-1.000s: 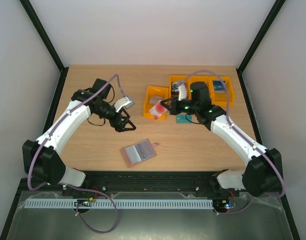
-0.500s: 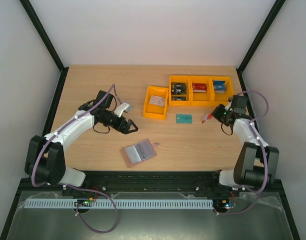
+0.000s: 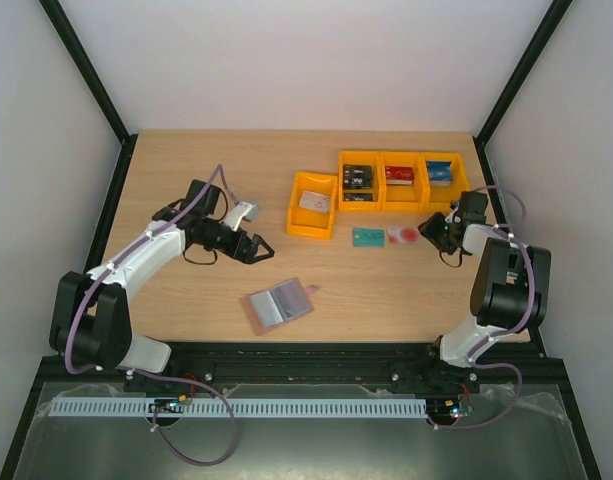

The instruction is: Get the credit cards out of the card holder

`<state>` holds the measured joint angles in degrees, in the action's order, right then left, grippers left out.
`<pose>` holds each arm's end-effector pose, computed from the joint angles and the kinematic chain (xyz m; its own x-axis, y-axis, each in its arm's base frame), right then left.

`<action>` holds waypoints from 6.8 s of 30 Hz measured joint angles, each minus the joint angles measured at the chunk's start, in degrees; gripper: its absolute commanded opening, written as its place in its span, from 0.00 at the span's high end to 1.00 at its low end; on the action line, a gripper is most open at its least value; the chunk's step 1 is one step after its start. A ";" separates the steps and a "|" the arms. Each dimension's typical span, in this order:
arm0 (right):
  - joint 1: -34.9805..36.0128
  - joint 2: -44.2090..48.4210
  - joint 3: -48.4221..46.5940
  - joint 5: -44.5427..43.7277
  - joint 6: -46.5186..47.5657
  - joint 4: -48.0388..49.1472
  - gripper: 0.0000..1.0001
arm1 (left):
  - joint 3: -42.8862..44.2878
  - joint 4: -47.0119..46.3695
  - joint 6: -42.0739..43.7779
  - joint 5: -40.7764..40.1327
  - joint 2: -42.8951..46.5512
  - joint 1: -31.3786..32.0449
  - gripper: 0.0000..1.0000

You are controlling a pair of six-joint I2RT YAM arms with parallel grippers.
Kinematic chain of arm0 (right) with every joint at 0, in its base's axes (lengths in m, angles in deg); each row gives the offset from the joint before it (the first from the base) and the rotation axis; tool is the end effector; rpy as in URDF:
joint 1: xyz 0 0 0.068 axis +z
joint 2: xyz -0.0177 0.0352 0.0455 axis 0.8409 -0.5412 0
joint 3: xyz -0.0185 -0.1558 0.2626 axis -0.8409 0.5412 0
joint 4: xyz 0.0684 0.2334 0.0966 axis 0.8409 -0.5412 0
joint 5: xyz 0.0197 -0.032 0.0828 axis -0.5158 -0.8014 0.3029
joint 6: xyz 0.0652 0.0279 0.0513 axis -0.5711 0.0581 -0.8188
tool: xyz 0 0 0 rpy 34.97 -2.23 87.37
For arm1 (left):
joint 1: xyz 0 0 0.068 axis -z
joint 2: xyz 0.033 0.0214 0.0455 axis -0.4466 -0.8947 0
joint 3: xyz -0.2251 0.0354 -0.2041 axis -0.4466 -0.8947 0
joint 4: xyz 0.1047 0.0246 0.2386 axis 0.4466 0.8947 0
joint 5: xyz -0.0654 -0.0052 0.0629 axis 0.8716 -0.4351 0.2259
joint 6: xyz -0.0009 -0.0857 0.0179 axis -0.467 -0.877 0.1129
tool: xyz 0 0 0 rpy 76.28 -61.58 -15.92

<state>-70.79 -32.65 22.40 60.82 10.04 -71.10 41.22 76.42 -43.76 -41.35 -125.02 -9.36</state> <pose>0.3390 -0.0417 0.1610 -0.7435 0.5652 -0.3574 0.2636 0.7389 0.6201 0.2665 -0.1367 0.2415 -0.7463 0.3033 -0.5924 0.6386 0.5772 -0.5090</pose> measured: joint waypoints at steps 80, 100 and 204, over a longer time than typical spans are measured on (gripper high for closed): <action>56.72 38.88 -0.39 -7.63 1.05 1.31 0.00 | 14.16 1.90 -4.26 0.02 6.54 5.64 0.98; 56.48 35.54 -15.23 -0.39 22.80 -5.14 0.20 | 48.98 33.83 22.05 0.52 6.05 8.87 0.98; 56.85 27.26 -10.58 6.23 3.23 12.79 0.98 | 43.65 32.30 26.93 -8.48 4.13 10.64 0.01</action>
<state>-13.94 -5.39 11.82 67.05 13.27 -58.31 84.87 108.73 -16.84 -49.83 -120.89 1.29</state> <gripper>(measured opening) 0.068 0.990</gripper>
